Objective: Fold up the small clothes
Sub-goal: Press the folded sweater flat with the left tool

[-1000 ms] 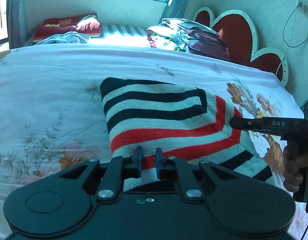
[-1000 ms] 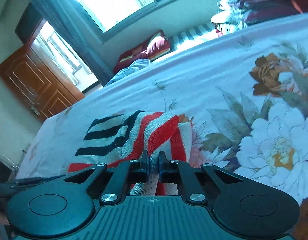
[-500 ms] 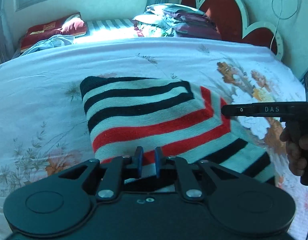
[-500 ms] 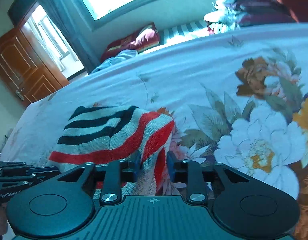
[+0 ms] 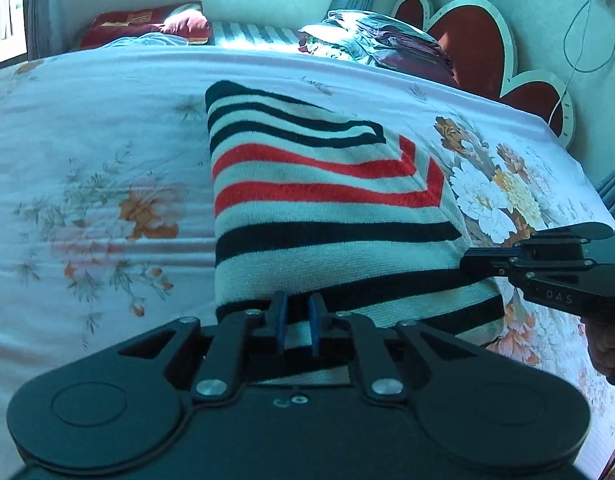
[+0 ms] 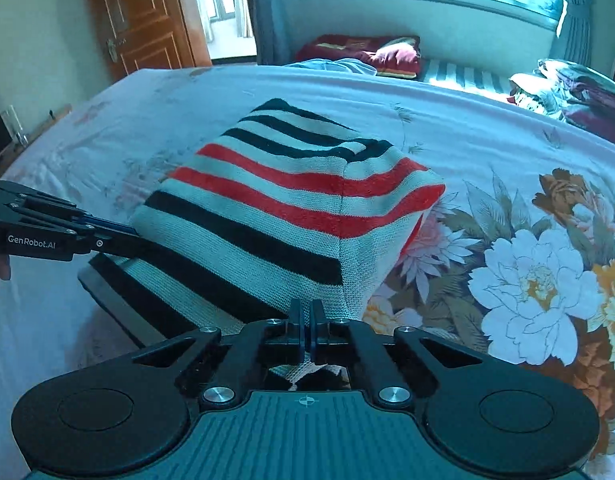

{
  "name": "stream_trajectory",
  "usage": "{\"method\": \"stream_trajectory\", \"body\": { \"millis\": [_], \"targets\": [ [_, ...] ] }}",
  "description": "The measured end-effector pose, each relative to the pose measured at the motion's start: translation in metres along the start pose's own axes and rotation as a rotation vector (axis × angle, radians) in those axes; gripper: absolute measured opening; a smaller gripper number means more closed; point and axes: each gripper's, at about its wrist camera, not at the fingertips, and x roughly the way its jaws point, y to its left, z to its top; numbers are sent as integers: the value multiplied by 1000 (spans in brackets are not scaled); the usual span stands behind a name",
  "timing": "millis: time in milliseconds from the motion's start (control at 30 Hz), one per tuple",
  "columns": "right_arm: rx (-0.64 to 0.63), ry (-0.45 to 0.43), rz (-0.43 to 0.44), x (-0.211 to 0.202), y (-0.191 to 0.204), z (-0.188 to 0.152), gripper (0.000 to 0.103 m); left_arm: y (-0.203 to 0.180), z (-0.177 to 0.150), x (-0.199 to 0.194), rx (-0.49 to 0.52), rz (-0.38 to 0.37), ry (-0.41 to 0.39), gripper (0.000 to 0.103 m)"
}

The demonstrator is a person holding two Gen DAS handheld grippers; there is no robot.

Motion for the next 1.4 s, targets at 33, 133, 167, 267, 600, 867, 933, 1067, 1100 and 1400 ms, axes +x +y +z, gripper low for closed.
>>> {"method": "stream_trajectory", "body": {
  "millis": [33, 133, 167, 267, 600, 867, 933, 1067, 1100, 1400],
  "targets": [
    [-13, 6, -11, 1, 0, 0, 1, -1, -4, 2, -7, 8, -4, 10],
    [-39, 13, -35, 3, -4, -3, 1, -5, -14, 7, -25, 12, 12, 10],
    [-28, 12, -32, 4, -6, -3, 1, -7, -17, 8, -16, 22, 9, 10],
    [-6, 14, -35, 4, -7, 3, 1, -12, -21, -2, -2, 36, -3, 9],
    [-17, -3, -23, -23, 46, -20, 1, 8, -41, -35, 7, 93, -87, 9],
    [94, 67, -143, -9, 30, -37, 1, 9, -51, -24, 51, 75, -76, 9],
    [115, 64, -156, -6, 30, -37, 1, 9, -53, -21, 68, 77, -75, 9],
    [133, 57, -194, -5, 37, -38, 1, 9, -55, -18, 76, 79, -78, 9],
    [134, 55, -204, -5, 39, -38, 1, 8, -55, -18, 82, 82, -80, 9],
    [125, 39, -289, -1, 54, -40, 1, 6, -59, -18, 121, 88, -93, 9]
  ]
}}
